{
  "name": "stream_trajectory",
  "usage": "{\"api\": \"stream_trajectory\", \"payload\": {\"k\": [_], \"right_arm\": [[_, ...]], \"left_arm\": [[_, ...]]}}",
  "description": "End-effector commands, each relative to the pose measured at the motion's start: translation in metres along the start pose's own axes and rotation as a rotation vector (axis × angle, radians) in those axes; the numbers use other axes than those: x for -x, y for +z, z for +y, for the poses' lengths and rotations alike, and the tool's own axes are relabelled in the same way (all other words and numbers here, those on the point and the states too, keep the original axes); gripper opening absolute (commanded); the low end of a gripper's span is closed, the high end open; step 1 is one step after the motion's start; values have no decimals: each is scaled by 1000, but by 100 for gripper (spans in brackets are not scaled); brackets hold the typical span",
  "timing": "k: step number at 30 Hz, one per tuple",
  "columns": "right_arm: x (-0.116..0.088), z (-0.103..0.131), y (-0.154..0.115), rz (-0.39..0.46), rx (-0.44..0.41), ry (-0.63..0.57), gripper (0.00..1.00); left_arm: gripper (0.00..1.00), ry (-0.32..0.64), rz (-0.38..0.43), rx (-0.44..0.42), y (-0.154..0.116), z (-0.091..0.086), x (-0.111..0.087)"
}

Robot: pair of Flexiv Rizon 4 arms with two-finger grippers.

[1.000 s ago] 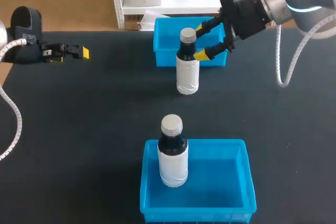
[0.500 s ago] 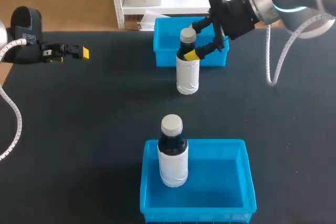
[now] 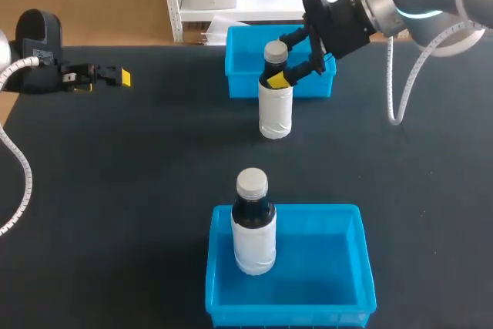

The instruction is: Pick up the bottle, and place it in the far bin if it is heavy, or in the near bin if it is light.

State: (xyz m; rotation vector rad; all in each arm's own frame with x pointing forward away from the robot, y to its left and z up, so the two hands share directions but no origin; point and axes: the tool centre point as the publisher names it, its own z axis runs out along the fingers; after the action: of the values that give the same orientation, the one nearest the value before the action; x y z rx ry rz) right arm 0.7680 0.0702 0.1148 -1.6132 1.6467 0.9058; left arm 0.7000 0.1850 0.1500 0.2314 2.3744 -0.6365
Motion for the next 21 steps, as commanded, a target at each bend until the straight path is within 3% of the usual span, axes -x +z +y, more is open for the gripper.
{"api": "stream_trajectory", "payload": {"k": [1,10,13,15,21], "right_arm": [[0,0,0,0,1,1,67],[0,3,1,-2,-1,3,44],[1,5,-1,-4,-3,2,24],[1,6,-2,-5,-6,1,0],[5,12,-12,-5,-24,-6,0]], "left_arm": [[100,0,0,0,0,0,0],[100,0,0,0,0,0,0],[100,0,0,0,0,0,0],[100,0,0,0,0,0,0],[100,0,0,0,0,0,0]]}}
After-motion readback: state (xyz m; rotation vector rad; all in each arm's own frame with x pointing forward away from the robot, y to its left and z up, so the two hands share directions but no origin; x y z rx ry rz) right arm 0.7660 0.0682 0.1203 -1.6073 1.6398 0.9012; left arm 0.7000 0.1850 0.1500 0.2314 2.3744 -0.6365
